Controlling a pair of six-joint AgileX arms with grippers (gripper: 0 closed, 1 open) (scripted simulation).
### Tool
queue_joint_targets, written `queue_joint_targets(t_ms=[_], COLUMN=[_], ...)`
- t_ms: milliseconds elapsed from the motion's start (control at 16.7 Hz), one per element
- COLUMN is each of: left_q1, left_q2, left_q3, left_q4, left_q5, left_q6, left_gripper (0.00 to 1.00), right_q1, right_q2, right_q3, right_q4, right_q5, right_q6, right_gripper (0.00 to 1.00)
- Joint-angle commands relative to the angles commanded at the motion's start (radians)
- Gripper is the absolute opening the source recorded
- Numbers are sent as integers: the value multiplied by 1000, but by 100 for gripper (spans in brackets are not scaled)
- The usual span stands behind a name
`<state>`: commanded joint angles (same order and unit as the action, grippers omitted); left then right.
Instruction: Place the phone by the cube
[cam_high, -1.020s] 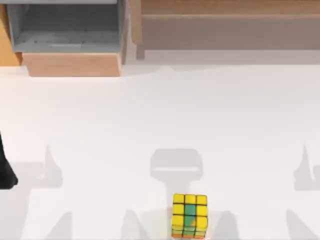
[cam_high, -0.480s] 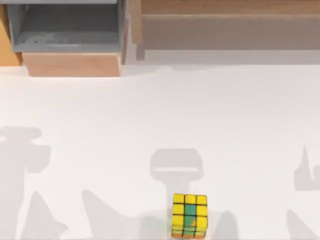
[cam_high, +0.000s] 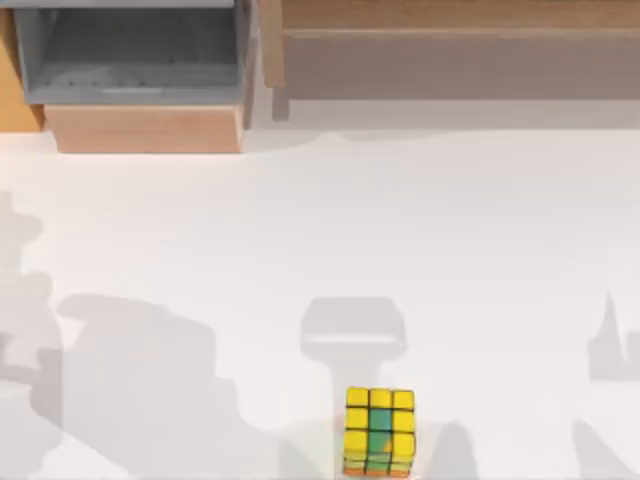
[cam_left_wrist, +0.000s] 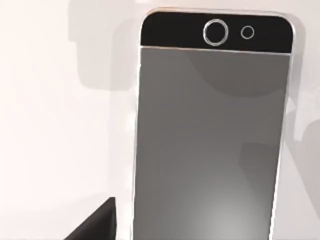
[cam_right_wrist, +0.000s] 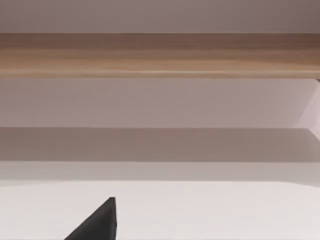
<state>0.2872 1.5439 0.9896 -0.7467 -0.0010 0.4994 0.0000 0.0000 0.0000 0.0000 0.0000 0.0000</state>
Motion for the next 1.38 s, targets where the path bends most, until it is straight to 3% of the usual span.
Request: queue_joint_targets(t_ms=[300,660,1380], left_q1=[48,55,56], left_q2=[275,313,389], left_q3=[169,195,117], left_q4=[-131,-151,2], left_q5=[1,2,2], left_q6=[87,100,102], left_gripper=[100,100,100], right_q1=[0,0,0], right_q2=[0,0,0], right_q3=[0,0,0], right_q4=[0,0,0], right_q5=[0,0,0], right_q6=[0,0,0], right_gripper=[100,100,100])
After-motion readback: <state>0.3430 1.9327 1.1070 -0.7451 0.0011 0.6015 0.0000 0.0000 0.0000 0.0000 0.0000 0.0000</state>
